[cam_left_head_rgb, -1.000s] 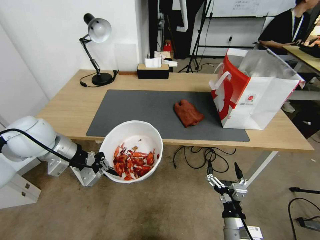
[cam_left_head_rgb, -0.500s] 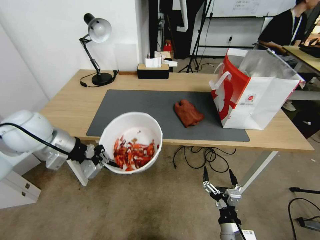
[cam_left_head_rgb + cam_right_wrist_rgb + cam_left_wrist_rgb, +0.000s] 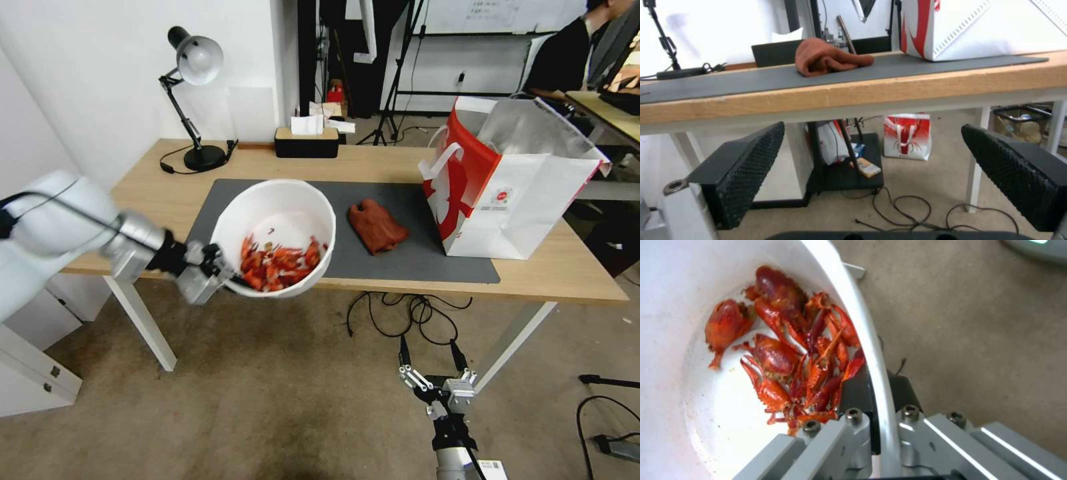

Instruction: Sweep shrimp from table into container with towel, then put container into takeout bag.

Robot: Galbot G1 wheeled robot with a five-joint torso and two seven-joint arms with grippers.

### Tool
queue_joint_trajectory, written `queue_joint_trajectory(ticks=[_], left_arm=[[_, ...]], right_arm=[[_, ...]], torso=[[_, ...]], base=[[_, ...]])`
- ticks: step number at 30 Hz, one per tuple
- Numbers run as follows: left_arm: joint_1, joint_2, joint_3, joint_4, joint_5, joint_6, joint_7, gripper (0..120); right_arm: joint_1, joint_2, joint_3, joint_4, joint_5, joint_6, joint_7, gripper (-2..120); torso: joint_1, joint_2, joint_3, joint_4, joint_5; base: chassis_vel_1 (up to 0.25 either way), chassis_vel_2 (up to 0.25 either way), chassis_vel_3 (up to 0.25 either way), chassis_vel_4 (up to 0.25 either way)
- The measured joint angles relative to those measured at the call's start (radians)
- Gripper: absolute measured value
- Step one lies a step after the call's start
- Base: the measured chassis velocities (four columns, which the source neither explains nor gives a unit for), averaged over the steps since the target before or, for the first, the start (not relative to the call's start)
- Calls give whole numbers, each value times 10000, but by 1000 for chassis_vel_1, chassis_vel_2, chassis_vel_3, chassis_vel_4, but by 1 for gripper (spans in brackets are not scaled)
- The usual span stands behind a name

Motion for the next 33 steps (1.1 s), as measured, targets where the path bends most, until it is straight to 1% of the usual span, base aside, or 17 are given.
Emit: queue_joint_trajectory(ticks=[2, 3, 5, 6, 9, 10, 14, 17, 18, 20, 21, 25, 26, 29, 30, 32, 33], left_arm=[[-687, -529, 581, 522, -1, -62, 33, 0], [-687, -529, 581, 522, -1, -62, 33, 0], [-1209, -1114, 964, 1175, -13, -70, 9, 0], [-1209, -1114, 964, 1175, -13, -70, 9, 0], [-1590, -1857, 1109, 2189, -74, -40, -132, 0], [-1590, -1857, 1109, 2189, -74, -40, -132, 0], [-1945, -2493, 1201, 3103, -216, 81, -337, 0], [-2442, -3409, 1354, 4079, -217, 82, -552, 0], [-2442, -3409, 1354, 4079, -217, 82, -552, 0], [-2849, -4140, 1582, 4786, -234, 75, -800, 0], [-2849, -4140, 1582, 4786, -234, 75, -800, 0], [-3462, -5569, 1789, 6266, -251, 55, -1241, 0], [-3462, -5569, 1789, 6266, -251, 55, -1241, 0], [-3861, -6474, 1838, 7352, -250, 54, -1434, 0], [-3861, -6474, 1838, 7352, -250, 54, -1434, 0], [-4204, -7169, 1818, 8238, -254, -40, -1481, 0], [-4204, -7169, 1818, 8238, -254, -40, -1481, 0]], right_arm=[[25, 109, -21, 12, -135, -10, -2, 100], [25, 109, -21, 12, -135, -10, -2, 100], [66, 276, -36, 15, -262, -19, -5, 100], [66, 276, -36, 15, -262, -19, -5, 100], [119, 461, -44, -17, -337, -45, -9, 100], [119, 461, -44, -17, -337, -45, -9, 100], [159, 539, -29, -26, -353, -57, -10, 100], [224, 619, -26, -88, -359, -81, -10, 100], [224, 619, -26, -88, -359, -81, -10, 100], [267, 692, -44, -145, -385, -90, -21, 100], [267, 692, -44, -145, -385, -90, -21, 100], [312, 772, -68, -253, -420, -94, -55, 100], [312, 772, -68, -253, -420, -94, -55, 100], [334, 750, -68, -290, -421, -138, -75, 100], [334, 750, -68, -290, -421, -138, -75, 100], [335, 685, -64, -295, -412, -191, -108, 100], [335, 685, -64, -295, -412, -191, -108, 100]], torso=[[0, 0, 0, 3, -1], [0, 0, 0, 3, -1], [-1, 0, 0, 1, 2], [-1, 0, 0, 1, 2], [0, -1, 0, 3, 0], [0, -1, 0, 3, 0], [0, 0, 0, 5, -1], [0, -1, 0, 4, -1], [0, -1, 0, 4, -1], [0, -1, 0, 1, 1], [0, -1, 0, 1, 1], [0, 0, -1, 0, 3], [0, 0, -1, 0, 3], [0, 1, 0, 4, 1], [0, 1, 0, 4, 1], [0, 1, 0, 6, 1], [0, 1, 0, 6, 1]], base=[[0, 0, 0, 0], [0, 0, 0, 0], [0, 0, 0, 0], [0, 0, 0, 0], [0, 0, 0, 0], [0, 0, 0, 0], [0, 0, 0, 0], [0, 0, 0, 0], [0, 0, 0, 0], [0, 0, 0, 0], [0, 0, 0, 0], [0, 0, 0, 0], [0, 0, 0, 0], [0, 0, 0, 0], [0, 0, 0, 0], [0, 0, 0, 0], [0, 0, 0, 0]])
